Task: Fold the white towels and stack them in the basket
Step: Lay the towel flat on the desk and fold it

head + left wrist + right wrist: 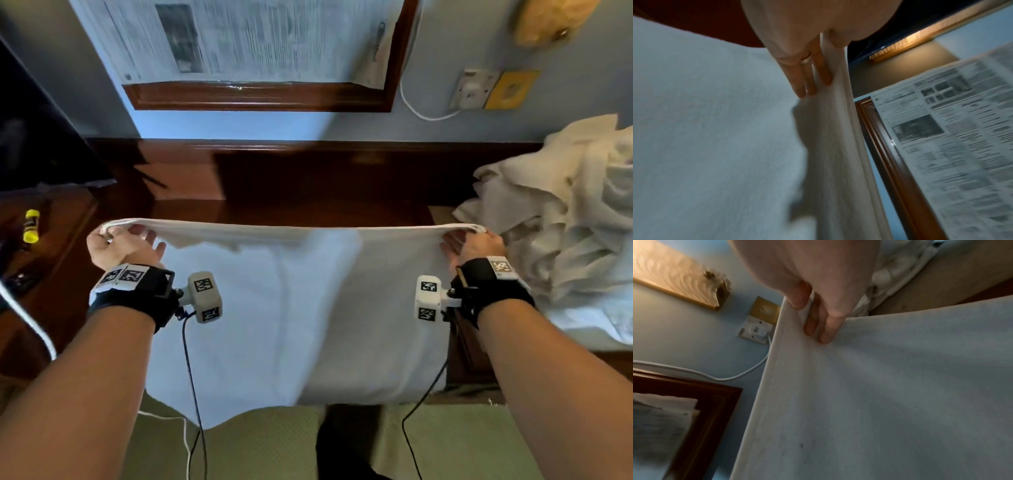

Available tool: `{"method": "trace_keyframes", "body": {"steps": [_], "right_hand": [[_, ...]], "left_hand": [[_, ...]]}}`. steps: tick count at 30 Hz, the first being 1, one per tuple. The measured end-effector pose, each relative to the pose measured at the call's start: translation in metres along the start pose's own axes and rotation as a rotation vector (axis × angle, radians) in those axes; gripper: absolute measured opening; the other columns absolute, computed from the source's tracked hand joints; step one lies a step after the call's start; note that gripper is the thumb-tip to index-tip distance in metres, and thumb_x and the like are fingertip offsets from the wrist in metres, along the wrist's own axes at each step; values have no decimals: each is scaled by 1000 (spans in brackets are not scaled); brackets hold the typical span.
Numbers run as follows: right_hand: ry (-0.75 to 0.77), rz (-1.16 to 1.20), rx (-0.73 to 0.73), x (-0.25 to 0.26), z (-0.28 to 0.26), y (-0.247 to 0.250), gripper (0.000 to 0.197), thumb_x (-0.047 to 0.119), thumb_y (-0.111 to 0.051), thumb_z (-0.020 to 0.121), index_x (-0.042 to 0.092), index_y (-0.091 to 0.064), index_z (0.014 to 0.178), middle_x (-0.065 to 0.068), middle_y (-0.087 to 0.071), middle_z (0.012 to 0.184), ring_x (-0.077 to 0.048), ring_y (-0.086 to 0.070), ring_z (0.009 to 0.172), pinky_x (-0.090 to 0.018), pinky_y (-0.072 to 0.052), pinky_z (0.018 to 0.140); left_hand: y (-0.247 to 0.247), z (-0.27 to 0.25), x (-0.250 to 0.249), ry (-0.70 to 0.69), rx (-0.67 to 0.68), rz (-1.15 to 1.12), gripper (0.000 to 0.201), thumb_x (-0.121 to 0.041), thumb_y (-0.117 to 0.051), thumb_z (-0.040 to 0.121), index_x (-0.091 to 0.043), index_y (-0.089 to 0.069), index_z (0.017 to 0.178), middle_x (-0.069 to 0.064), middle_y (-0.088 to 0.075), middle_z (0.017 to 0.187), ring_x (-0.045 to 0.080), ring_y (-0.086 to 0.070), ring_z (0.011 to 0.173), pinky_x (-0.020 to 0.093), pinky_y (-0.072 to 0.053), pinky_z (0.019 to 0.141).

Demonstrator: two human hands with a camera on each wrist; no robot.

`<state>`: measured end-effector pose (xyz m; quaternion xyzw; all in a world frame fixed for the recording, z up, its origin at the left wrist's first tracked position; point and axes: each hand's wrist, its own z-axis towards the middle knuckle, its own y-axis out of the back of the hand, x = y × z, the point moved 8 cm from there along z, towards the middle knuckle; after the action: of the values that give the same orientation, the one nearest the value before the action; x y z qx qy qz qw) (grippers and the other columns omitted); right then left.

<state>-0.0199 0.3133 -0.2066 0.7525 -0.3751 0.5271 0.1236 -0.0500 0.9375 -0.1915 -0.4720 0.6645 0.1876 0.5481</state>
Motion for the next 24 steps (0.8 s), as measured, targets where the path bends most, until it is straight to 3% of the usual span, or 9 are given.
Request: {"method": "trace_keyframes", "body": {"steps": [5,8,10,12,13,15,18,21,24], "right_hand": [[-10,81,-63,3,74,-68,39,7,-39,97,13,-51,134,-14,-68,113,-25,-70,96,-36,-60,73],[82,-180,-78,-23,105,-80,38,17,-59,90,30,-55,125,-9,-69,112,-20,-69,95,-35,-58,81],[111,-565,-51,-59,105,-70,51,24,-67,88,31,-51,136,-6,-66,118,-21,-64,101,-34,-52,91],[87,-875,107,-110,91,-56,56,22,-66,92,24,-46,144,-8,-60,130,-23,-57,117,-31,-43,100],[77,-1075,224,-136,81,-49,59,25,-65,94,24,-42,148,-10,-52,142,-25,-50,129,-32,-38,106],[94,-1580,486,-188,51,-29,71,45,-56,96,30,-21,156,-8,-18,163,-27,-21,149,-41,-22,119],[59,-1954,644,-226,28,7,83,70,-35,92,41,14,153,-1,27,161,-32,16,150,-55,-6,119],[50,-1991,668,-227,26,3,86,75,-28,90,40,23,150,-2,37,157,-36,25,147,-59,-4,118],[75,-1990,660,-219,50,-20,88,77,-28,88,40,21,150,-1,39,156,-35,27,146,-60,-3,119]], "left_hand": [[-70,63,13,-15,46,93,43,-31,-30,102,-15,-48,137,-1,-69,112,13,-73,94,42,-54,94],[-103,75,39,-83,147,299,31,-22,-52,99,-28,-54,129,-2,-70,117,14,-73,96,32,-57,85],[-107,74,75,-129,261,685,48,-26,-62,98,-26,-48,143,6,-65,131,18,-68,107,30,-52,88],[-88,62,133,-118,481,1191,68,-38,-67,95,-26,-37,154,9,-49,151,27,-51,133,37,-41,107],[-69,51,166,-78,618,1428,78,-48,-67,92,-32,-28,157,6,-34,161,29,-35,145,44,-32,116],[-23,30,214,-64,821,1869,94,-73,-57,84,-48,-5,157,-4,1,169,29,-2,155,58,-16,121],[17,11,237,-39,929,2056,100,-97,-34,69,-63,24,142,-16,37,158,36,16,152,71,-11,115],[8,21,235,-81,940,2054,105,-107,-14,51,-66,32,136,-17,35,159,42,11,151,72,-19,111],[-26,49,234,-118,960,2054,107,-108,-14,43,-68,34,130,-15,31,161,43,9,151,71,-20,112]]}}
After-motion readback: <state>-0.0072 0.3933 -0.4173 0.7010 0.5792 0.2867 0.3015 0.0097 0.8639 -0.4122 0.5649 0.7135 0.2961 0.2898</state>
